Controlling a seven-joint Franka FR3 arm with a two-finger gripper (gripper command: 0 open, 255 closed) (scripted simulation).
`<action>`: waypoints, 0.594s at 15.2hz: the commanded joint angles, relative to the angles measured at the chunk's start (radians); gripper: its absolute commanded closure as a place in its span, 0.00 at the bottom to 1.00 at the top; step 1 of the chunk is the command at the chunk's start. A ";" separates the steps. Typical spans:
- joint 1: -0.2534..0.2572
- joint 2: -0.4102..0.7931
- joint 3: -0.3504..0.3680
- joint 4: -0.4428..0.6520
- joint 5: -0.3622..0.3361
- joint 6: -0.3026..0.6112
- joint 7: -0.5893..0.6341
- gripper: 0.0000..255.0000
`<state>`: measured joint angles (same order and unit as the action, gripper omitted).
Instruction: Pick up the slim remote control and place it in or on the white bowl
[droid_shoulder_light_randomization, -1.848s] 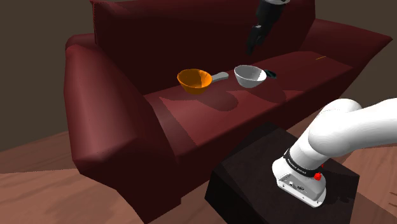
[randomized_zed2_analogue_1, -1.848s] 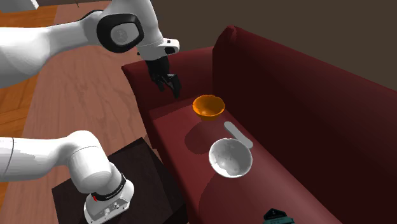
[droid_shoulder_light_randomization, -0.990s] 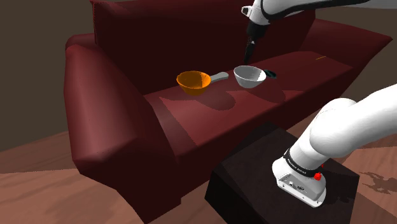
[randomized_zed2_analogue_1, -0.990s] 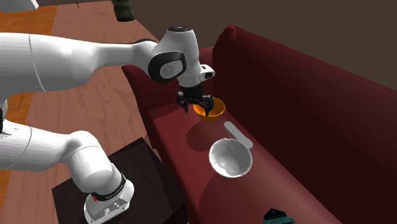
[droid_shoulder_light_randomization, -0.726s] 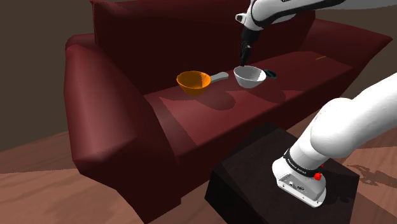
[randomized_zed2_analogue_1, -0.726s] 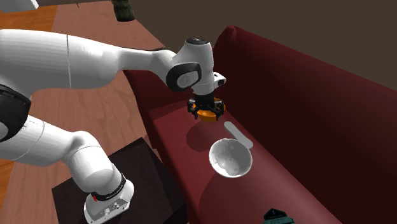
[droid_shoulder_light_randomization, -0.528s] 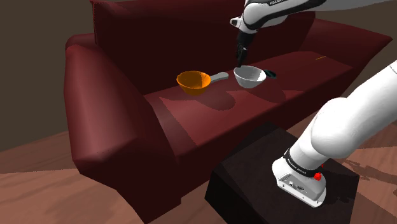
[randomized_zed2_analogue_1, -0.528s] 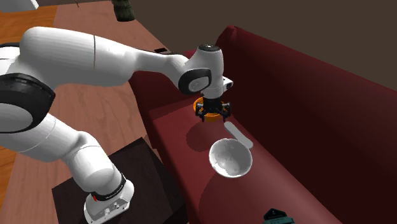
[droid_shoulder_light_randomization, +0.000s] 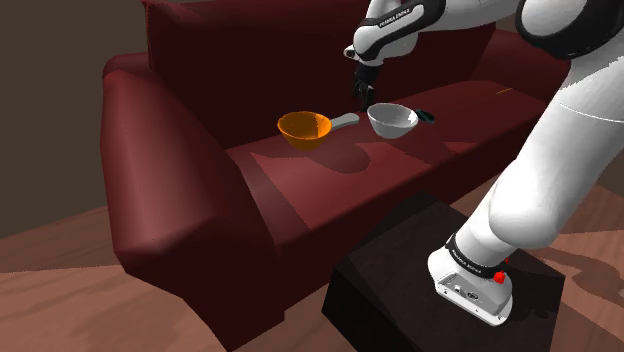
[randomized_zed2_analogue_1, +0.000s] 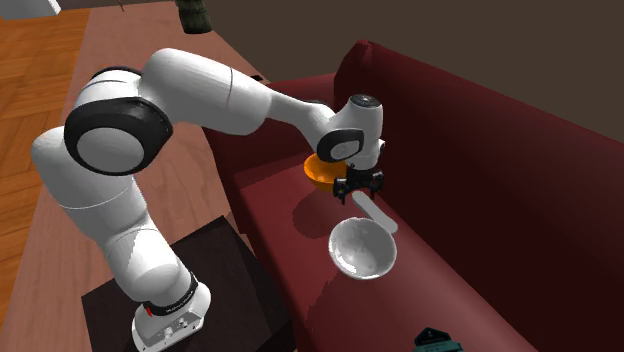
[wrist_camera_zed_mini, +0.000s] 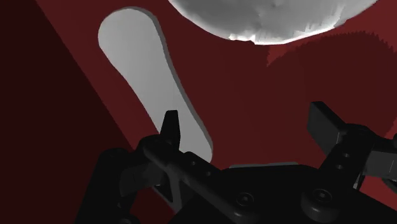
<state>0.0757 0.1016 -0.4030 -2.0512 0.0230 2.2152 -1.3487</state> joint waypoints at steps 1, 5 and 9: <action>-0.013 0.098 0.007 0.075 0.047 0.007 -0.101 0.00; -0.055 0.267 0.044 0.218 0.107 0.006 -0.261 0.00; -0.091 0.396 0.082 0.343 0.131 -0.006 -0.364 0.00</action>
<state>-0.0105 0.4754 -0.3285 -1.7282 0.1506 2.2094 -1.6941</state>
